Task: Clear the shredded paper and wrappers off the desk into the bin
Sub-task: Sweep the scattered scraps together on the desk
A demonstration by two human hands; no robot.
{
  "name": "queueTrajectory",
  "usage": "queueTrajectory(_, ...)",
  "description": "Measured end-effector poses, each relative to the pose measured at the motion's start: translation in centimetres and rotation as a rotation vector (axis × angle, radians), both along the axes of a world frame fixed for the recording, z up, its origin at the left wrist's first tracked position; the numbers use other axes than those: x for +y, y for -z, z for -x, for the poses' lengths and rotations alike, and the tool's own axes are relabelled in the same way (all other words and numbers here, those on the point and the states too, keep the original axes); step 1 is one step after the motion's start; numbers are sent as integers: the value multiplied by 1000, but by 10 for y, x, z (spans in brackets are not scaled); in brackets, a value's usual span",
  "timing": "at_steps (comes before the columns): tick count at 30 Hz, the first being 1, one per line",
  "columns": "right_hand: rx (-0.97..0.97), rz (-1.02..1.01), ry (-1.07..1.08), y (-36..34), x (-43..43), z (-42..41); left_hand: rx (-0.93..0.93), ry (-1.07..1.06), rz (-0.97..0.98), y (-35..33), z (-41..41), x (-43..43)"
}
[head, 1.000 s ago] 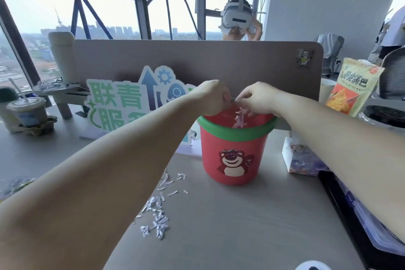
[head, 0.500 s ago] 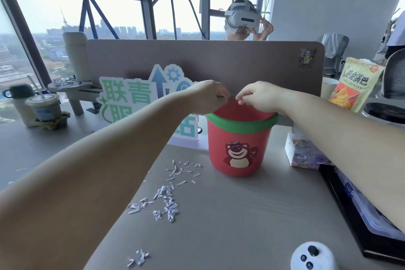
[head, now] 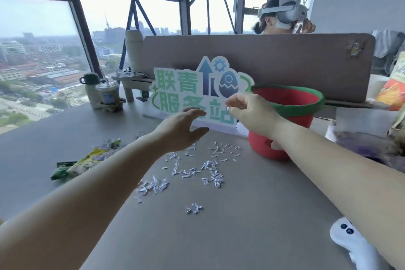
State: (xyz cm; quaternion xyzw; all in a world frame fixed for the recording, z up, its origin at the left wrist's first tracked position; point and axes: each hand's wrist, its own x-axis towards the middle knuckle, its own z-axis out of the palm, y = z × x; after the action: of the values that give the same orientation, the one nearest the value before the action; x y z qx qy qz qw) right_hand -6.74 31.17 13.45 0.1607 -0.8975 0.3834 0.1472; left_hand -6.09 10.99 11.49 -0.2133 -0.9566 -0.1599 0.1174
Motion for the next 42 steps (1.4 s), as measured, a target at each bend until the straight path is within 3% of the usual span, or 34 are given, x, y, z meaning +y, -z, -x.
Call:
queueTrajectory(8, -300, -303, -119, 92, -42, -19, -143, -234, 70, 67, -53, -85)
queueTrajectory(17, -308, -505, -117, 141, -58, -22, -351, -499, 54, 127, -78, -140)
queueTrajectory(42, -230, -554, -88, 155, -127, 86, -184, -416, 12, 136, 20, -142)
